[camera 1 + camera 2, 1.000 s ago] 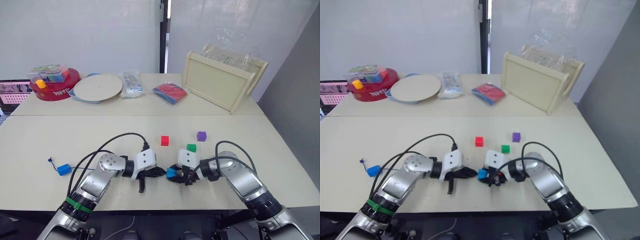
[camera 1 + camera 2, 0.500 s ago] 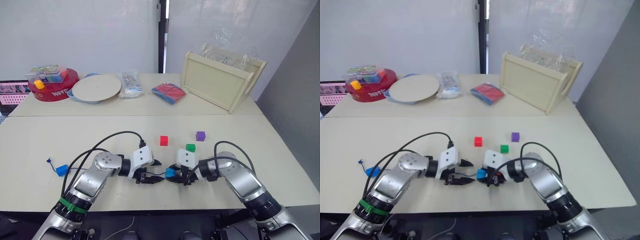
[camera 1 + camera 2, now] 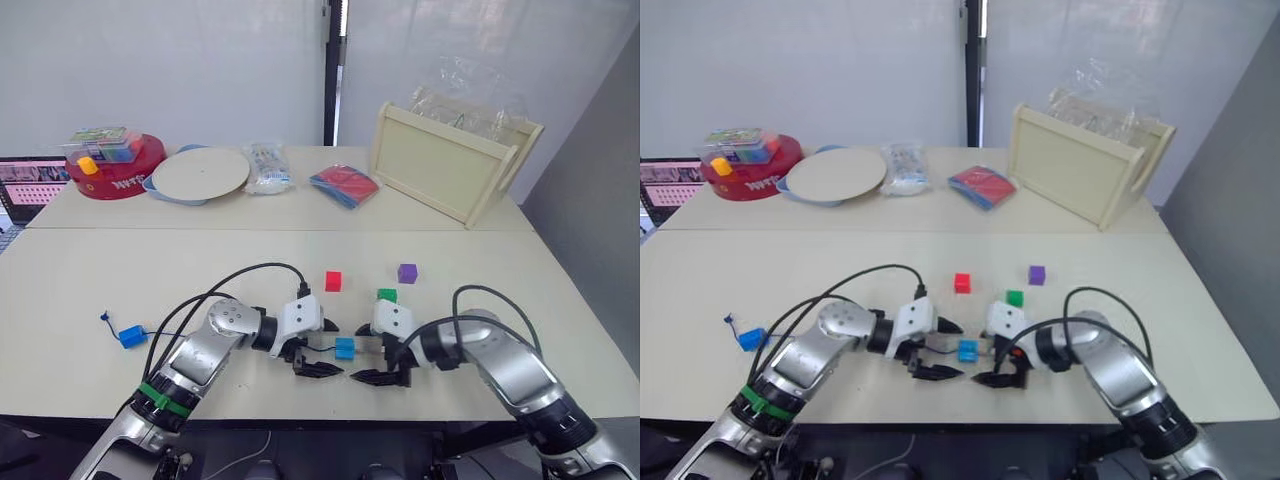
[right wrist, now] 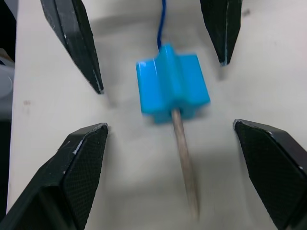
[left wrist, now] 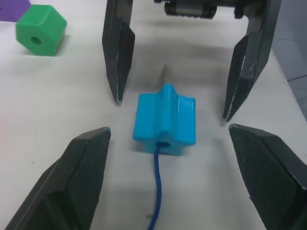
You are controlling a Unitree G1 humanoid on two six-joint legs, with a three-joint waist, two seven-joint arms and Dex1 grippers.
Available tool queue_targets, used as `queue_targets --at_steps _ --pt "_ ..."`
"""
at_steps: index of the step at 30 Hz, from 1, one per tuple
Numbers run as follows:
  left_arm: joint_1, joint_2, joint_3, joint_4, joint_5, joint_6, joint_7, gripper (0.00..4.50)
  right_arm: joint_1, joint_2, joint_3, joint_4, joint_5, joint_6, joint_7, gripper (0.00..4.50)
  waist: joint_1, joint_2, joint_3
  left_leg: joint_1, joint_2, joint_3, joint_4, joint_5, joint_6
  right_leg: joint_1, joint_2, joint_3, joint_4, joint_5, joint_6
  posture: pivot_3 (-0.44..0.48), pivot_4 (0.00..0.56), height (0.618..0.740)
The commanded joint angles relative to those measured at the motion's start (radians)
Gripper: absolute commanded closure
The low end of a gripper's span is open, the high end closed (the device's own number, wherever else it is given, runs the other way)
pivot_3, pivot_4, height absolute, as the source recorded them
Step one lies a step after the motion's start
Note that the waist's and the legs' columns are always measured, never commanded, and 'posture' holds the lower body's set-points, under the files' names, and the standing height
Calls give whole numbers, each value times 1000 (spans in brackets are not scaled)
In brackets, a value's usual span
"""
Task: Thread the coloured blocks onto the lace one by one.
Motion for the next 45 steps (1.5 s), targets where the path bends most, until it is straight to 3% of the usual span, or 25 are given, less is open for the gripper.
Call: queue_targets --at_steps 1,6,7,14,17,18,31,39,45 --pt "-32 -29 -13 41 23 -55 3 338 18 -26 -31 -27 9 -14 -11 50 1 0 0 0 0 0 0 0 0 0 0 0 0 0 0 0 150 740" --pt "-38 -48 -20 57 21 -73 -25 338 22 -26 -33 -29 12 -13 -29 50 2 0 0 0 0 0 0 0 0 0 0 0 0 0 0 0 150 740" --pt "-36 -49 -24 59 26 -80 -29 892 25 -24 -32 -30 9 -13 -36 0 2 0 0 0 0 0 0 0 0 0 0 0 0 0 0 0 150 740" --pt "-42 -57 -30 87 46 -112 -37 3114 34 -29 -20 -12 -7 -27 -58 0 5 0 0 0 0 0 0 0 0 0 0 0 0 0 0 0 150 740" --pt "-44 -61 -29 93 50 -116 -38 3129 41 -37 -22 -11 -5 -36 -56 0 6 0 0 0 0 0 0 0 0 0 0 0 0 0 0 0 150 740" --pt "-44 -61 -28 94 52 -116 -38 3129 44 -40 -23 -13 -4 -40 -55 258 6 0 0 0 0 0 0 0 0 0 0 0 0 0 0 0 150 740" --pt "-39 -50 -23 89 54 -117 -56 3129 48 -69 -28 -26 1 -64 -39 4476 7 0 0 0 0 0 1 0 0 0 0 0 0 0 0 0 150 740" --pt "29 53 31 -19 28 -63 -73 3129 9 -41 11 3 -11 -103 -26 4500 -6 0 0 0 0 0 0 0 0 0 0 0 0 0 0 0 150 740" --pt "178 323 199 23 19 -116 -87 3129 -11 -33 16 -12 4 -100 -7 4500 -25 0 0 3 2 0 -3 0 0 0 2 0 1 0 0 0 150 740"
